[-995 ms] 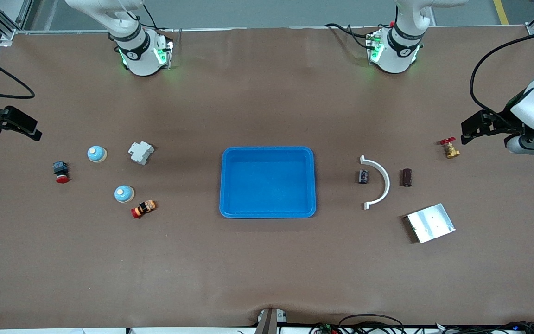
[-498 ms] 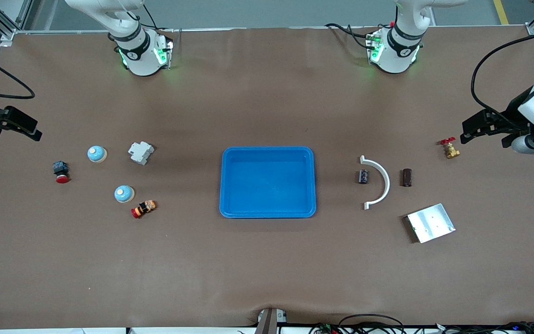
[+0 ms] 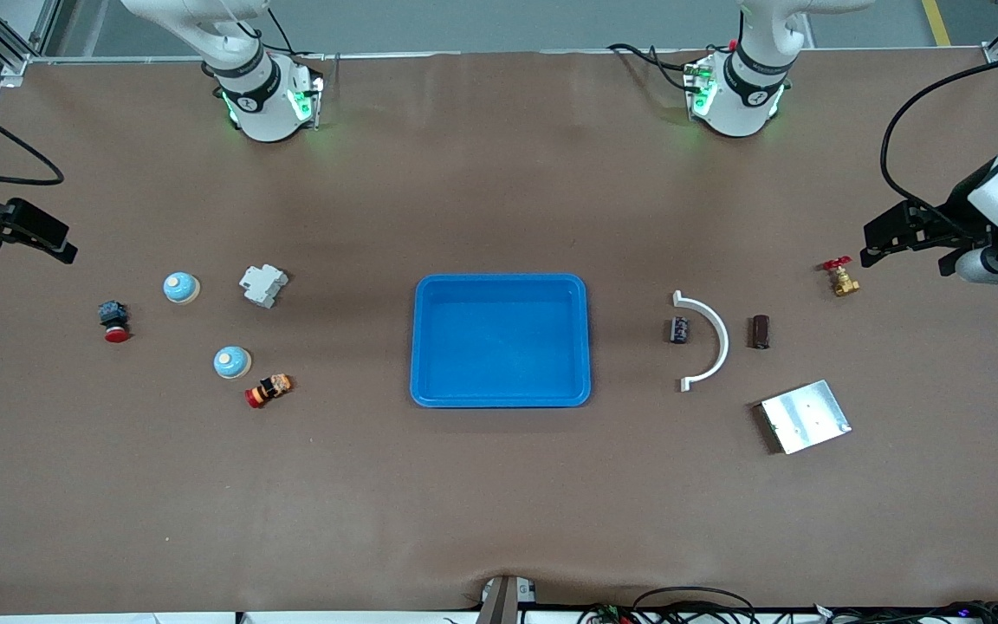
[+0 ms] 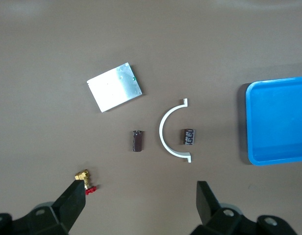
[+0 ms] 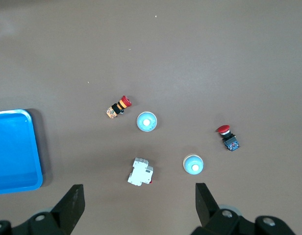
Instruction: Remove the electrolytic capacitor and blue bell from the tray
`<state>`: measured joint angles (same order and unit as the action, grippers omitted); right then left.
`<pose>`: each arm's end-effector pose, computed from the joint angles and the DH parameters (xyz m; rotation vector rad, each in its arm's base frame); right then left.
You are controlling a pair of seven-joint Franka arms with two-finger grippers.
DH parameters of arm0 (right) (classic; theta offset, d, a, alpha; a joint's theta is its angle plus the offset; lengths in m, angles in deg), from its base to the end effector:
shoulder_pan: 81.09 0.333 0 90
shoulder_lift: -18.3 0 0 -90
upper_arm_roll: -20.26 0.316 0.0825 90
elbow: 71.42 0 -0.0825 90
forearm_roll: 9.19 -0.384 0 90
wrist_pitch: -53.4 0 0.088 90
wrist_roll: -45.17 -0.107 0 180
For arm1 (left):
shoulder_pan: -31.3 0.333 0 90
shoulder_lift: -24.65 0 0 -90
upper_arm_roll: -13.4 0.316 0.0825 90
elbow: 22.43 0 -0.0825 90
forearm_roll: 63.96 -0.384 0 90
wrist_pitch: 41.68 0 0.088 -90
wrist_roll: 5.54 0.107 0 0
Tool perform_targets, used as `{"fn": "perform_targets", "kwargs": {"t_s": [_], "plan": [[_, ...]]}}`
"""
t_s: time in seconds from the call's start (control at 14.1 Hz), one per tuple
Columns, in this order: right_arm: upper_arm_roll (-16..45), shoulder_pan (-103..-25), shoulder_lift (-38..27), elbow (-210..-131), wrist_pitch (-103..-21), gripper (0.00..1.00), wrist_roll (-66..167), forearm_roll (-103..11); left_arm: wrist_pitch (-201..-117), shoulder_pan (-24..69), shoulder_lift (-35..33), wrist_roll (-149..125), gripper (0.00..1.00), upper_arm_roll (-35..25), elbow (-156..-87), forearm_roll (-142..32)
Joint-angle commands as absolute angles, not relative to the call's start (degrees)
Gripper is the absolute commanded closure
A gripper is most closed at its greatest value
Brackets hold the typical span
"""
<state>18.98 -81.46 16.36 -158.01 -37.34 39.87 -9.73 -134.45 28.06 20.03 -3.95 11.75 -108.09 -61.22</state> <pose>0.5668 -0.0151 0.6348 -3.1254 0.1897 -0.0599 0.5822 -0.0540 0.6190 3.0847 -0.1724 0.0649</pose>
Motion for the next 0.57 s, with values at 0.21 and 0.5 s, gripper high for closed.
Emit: {"fn": "perform_targets", "kwargs": {"t_s": [0.21, 0.5], "plan": [[19.3, -82.1, 17.2, -158.9, -37.9, 0.00, 39.2, -10.4, -134.4, 27.8, 21.0, -2.7, 0.00, 10.1, -108.2, -66.3], [19.3, -82.1, 17.2, -158.9, -37.8, 0.00, 39.3, -10.4, -134.6, 27.9, 21.1, -3.3, 0.00, 9.7, -108.2, -66.7]]}}
